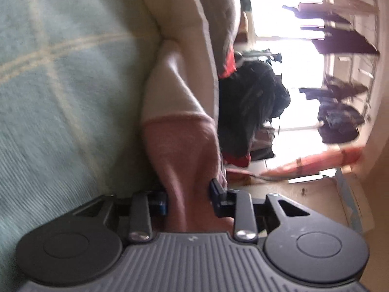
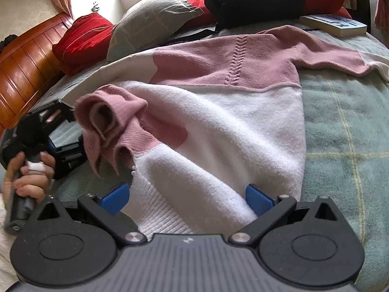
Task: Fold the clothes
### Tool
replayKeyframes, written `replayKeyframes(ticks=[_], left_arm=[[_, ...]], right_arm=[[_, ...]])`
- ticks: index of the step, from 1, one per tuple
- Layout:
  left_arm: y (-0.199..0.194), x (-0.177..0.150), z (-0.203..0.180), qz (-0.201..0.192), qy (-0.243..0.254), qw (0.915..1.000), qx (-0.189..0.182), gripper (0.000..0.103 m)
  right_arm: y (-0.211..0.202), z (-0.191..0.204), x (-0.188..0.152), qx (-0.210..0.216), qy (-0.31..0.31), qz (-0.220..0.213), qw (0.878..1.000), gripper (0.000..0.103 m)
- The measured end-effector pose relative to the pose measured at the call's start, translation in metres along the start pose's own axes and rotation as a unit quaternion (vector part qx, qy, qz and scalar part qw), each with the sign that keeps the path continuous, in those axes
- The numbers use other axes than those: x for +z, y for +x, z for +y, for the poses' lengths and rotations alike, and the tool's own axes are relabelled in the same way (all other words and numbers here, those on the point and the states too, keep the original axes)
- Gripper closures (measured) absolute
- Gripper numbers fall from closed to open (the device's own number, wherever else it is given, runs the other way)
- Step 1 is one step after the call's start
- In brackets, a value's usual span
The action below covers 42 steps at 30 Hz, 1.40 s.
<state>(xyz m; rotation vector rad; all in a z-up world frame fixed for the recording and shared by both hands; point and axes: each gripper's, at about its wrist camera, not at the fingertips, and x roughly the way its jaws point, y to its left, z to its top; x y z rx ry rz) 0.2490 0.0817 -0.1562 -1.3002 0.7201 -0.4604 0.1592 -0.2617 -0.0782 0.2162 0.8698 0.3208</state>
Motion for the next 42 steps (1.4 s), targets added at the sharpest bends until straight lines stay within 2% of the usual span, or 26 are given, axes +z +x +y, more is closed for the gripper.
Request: replayKeyframes(ticks=[4,10,12,18,20,22,25,29,31,33,42], left_arm=[[-0.002,-0.001,-0.006,0.024,0.004,0.9993,0.028,0.072],[-0.011,0.002,-0.015,0.021,-0.002,0.9969,0.075,0.072],[-0.021,-0.004,-0.012,0.010,-0.012,0.9970,0.076,0.072],[-0.045,-0.017,-0.001,-0.043,-0.043,0.9971,0.047,0.069],[-0.042,-0.018,-0.002,-0.043,-0.034,0.9967,0.060,0.070],[-0.040,-0.018,-0.003,-0.044,-0.025,0.9961,0.073,0.081],[-0.036,-0.018,-0.005,-0.044,-0.011,0.9947,0.092,0.088],[-0.031,-0.019,-0.007,-0.045,0.007,0.9919,0.118,0.090],[-0.028,-0.019,-0.008,-0.046,0.016,0.9902,0.131,0.097],[-0.028,-0.019,-0.011,-0.046,0.027,0.9882,0.143,0.098],[-0.084,-0.017,-0.051,-0.049,0.118,0.9732,0.191,0.099]], right_arm=[[0.000,-0.001,0.001,0.003,0.002,0.001,1.000,0.000],[-0.004,-0.003,0.000,0.014,0.005,-0.004,1.000,0.000],[-0.009,-0.004,-0.002,0.023,0.008,-0.009,1.000,0.000],[-0.031,-0.006,-0.011,0.048,0.011,-0.029,0.998,0.000],[-0.036,-0.008,-0.013,0.048,0.018,-0.032,0.998,0.000],[-0.038,-0.009,-0.015,0.046,0.026,-0.034,0.998,0.000],[-0.038,-0.008,-0.016,0.037,0.028,-0.029,0.998,0.000],[-0.033,-0.003,-0.015,0.028,0.023,-0.022,0.999,0.000],[-0.031,-0.001,-0.014,0.024,0.020,-0.019,0.999,0.000],[-0.031,0.000,-0.013,0.025,0.018,-0.019,0.999,0.000],[-0.029,0.001,-0.010,0.031,0.016,-0.021,0.999,0.000]])
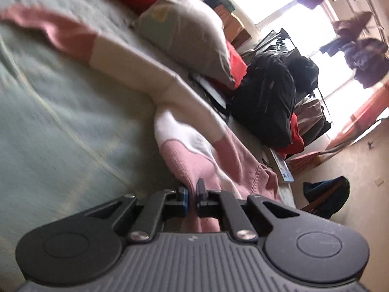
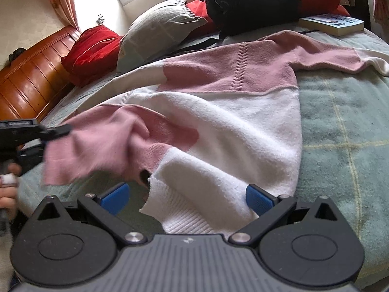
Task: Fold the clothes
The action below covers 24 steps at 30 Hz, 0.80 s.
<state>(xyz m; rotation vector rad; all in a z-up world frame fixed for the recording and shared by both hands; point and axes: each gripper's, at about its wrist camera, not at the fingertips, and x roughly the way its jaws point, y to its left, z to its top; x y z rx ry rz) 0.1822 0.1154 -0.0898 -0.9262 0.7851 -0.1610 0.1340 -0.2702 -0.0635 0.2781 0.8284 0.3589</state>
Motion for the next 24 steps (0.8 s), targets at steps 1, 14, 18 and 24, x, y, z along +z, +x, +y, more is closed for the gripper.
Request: replayKeyframes(ticks=[1,14,18,24], left_arm=[[-0.007,0.002,-0.002,-0.002,0.010,0.9999,0.005,0.099],[-0.059,0.028,0.006,-0.012,0.082,0.9947,0.061,0.100],[-0.060,0.029,0.006,-0.008,0.106,0.9908,0.084,0.099],[-0.083,0.027,-0.020,-0.037,0.192,0.9724,0.128,0.077]], right_arm=[[-0.001,0.001,0.000,0.001,-0.002,0.000,1.000,0.000],[-0.028,-0.031,0.002,0.031,0.044,0.010,0.999,0.000],[-0.035,-0.054,-0.005,0.060,0.096,0.024,0.993,0.000],[-0.029,-0.085,-0.023,0.105,0.179,0.061,0.976,0.000]])
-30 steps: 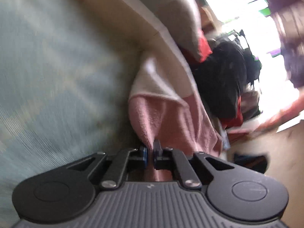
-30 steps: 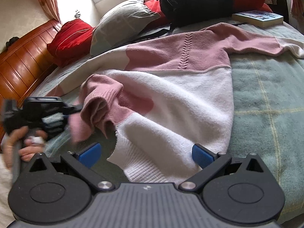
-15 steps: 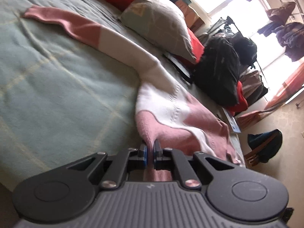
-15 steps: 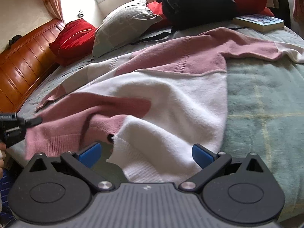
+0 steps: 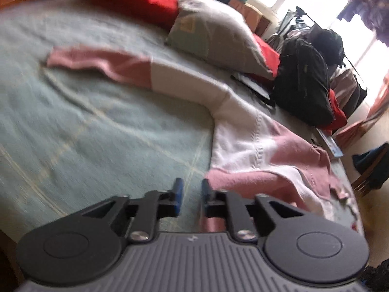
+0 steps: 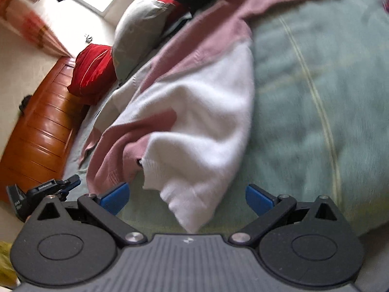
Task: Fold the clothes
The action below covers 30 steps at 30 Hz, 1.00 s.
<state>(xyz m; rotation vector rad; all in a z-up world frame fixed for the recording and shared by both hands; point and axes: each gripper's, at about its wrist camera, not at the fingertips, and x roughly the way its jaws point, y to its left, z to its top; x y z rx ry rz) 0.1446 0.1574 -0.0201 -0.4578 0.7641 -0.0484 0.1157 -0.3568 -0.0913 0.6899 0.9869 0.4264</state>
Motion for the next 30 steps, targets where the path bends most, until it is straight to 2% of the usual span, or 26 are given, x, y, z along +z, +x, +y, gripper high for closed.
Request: replayKeyframes(ticks=[4,9,12,16,18,22,25,28,29,30], left_arm=[[-0.012,-0.001,-0.024,-0.017,0.051,0.9985,-0.013,0.067],[-0.007,-0.013,-0.060,-0.014,0.089,0.9947,-0.049,0.065],[-0.001,-0.022,-0.074,-0.003,0.096,0.9930,-0.069,0.065],[0.004,-0.036,-0.082,0.010,0.109,0.9901,-0.087,0.063],[0.007,-0.040,-0.085,0.014,0.112,0.9897,-0.088,0.062],[0.012,-0.045,-0.090,0.023,0.104,0.9899,-0.093,0.062],[0.009,-0.050,-0.093,0.018,0.103,0.9890,-0.105,0.061],[0.008,-0.054,-0.094,0.019,0.108,0.9881,-0.108,0.061],[0.008,-0.056,-0.095,0.021,0.114,0.9875,-0.107,0.061],[0.009,-0.058,-0.097,0.023,0.121,0.9868,-0.105,0.061]], right_arm=[[0.017,-0.015,-0.001,0.025,0.029,-0.014,0.999,0.000],[0.032,-0.020,0.006,0.083,0.055,-0.061,0.993,0.000],[0.039,-0.023,0.004,0.122,0.071,-0.069,0.988,0.000],[0.035,-0.031,-0.017,0.179,0.097,-0.056,0.978,0.000],[0.037,-0.038,-0.022,0.197,0.108,-0.072,0.972,0.000],[0.049,-0.045,-0.009,0.216,0.131,-0.102,0.962,0.002],[0.055,-0.048,-0.011,0.200,0.136,-0.103,0.965,0.019],[0.062,-0.056,-0.014,0.189,0.148,-0.091,0.966,0.020],[0.064,-0.059,-0.015,0.185,0.152,-0.086,0.967,0.024],[0.066,-0.062,-0.015,0.182,0.156,-0.082,0.967,0.039]])
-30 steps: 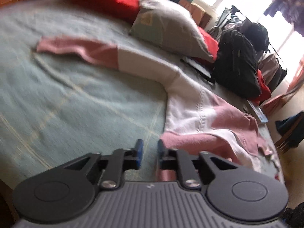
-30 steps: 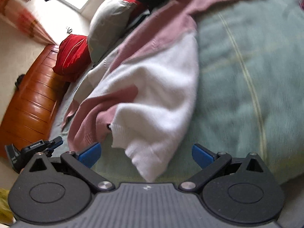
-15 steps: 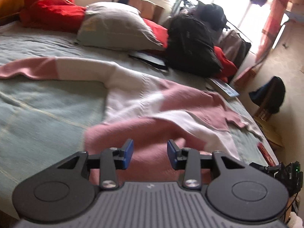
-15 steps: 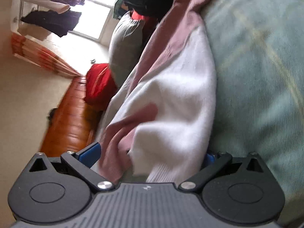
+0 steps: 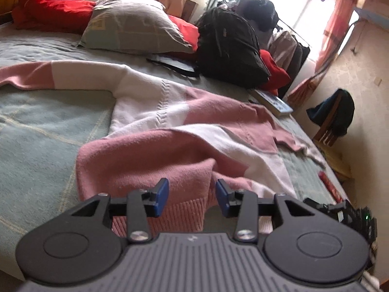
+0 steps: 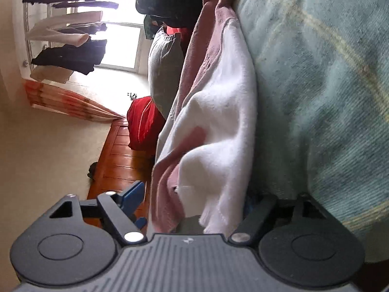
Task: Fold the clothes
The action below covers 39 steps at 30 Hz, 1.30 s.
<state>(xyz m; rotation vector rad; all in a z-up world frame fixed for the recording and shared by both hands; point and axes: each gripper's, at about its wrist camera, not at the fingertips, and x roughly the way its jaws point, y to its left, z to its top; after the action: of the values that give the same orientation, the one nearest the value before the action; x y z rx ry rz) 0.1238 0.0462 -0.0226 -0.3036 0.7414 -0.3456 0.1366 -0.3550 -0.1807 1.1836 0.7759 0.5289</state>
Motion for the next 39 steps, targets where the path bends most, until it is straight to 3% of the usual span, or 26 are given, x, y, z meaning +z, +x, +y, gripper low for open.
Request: replayKeyframes(ticks=[1,2,3,8,10,12,16,18,22,32,37,39], left_arm=[[0.002,-0.001,-0.002,0.003,0.006,1.0000,0.004,0.061],[0.003,-0.003,-0.004,0.005,0.009,0.9999,0.009,0.061],[0.003,-0.004,-0.005,0.006,0.011,0.9999,0.009,0.061],[0.006,-0.008,-0.007,0.013,0.010,0.9998,0.012,0.061],[0.008,-0.010,-0.006,0.016,0.008,0.9997,0.015,0.061],[0.008,-0.013,-0.005,0.019,0.009,0.9997,0.016,0.061],[0.007,-0.015,-0.002,0.021,0.003,0.9996,0.021,0.061],[0.006,-0.016,-0.001,0.020,0.000,0.9995,0.022,0.061],[0.003,-0.017,0.002,0.020,-0.001,0.9995,0.025,0.061],[-0.002,-0.019,0.005,0.022,0.008,0.9991,0.035,0.060],[-0.004,-0.020,0.008,0.026,0.016,0.9985,0.046,0.060],[-0.006,-0.020,0.010,0.025,0.017,0.9982,0.052,0.060]], right_arm=[[0.001,-0.003,0.000,-0.005,0.004,0.003,1.000,0.052],[0.002,-0.007,0.000,-0.009,0.009,0.006,1.000,0.090],[0.003,-0.010,0.000,-0.014,0.013,0.008,1.000,0.099],[0.004,-0.008,-0.004,-0.015,0.011,0.009,1.000,0.096],[0.003,-0.004,-0.008,-0.022,0.008,-0.004,1.000,0.086],[0.004,0.001,-0.011,-0.016,-0.005,-0.015,1.000,0.069],[0.005,0.000,-0.012,-0.016,-0.008,-0.025,1.000,0.075],[0.005,-0.002,-0.010,-0.031,0.010,-0.024,0.999,0.094],[-0.002,0.001,-0.007,-0.036,0.025,-0.023,0.999,0.094],[-0.056,0.058,0.008,-0.072,-0.063,-0.056,0.994,0.094],[-0.073,0.067,0.019,-0.149,-0.093,-0.071,0.982,0.094],[-0.074,0.057,0.021,-0.163,-0.081,-0.059,0.982,0.087]])
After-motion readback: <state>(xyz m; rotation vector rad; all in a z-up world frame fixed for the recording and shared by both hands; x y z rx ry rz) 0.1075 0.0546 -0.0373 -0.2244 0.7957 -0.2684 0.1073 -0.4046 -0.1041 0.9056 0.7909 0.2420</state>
